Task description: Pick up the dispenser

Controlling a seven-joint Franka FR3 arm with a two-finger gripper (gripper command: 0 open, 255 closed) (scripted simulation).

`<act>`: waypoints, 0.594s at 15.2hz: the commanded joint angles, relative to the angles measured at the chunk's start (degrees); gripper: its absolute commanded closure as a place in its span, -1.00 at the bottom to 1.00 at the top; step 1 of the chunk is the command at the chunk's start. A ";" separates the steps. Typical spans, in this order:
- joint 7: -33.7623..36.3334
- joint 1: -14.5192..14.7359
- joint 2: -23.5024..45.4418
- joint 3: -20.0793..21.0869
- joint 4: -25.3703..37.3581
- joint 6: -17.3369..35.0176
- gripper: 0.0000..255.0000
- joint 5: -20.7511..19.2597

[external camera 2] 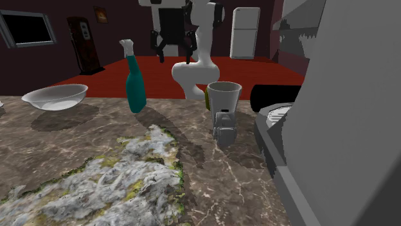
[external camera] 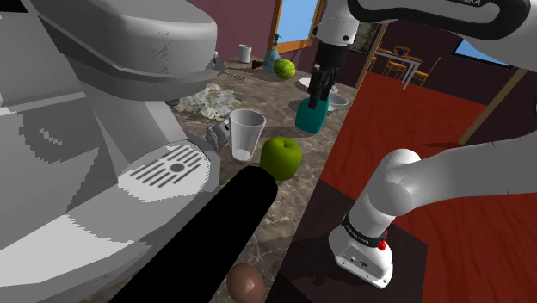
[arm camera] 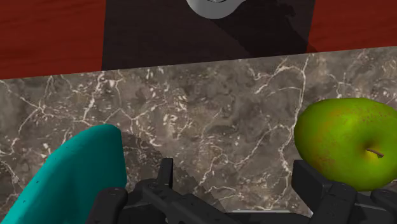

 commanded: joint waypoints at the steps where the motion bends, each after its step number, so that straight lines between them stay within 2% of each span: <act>1: 0.00 0.00 0.00 0.00 0.00 0.00 -1.00 0.00; 9: 4.85 2.79 12.89 5.69 4.08 8.40 -1.00 5.26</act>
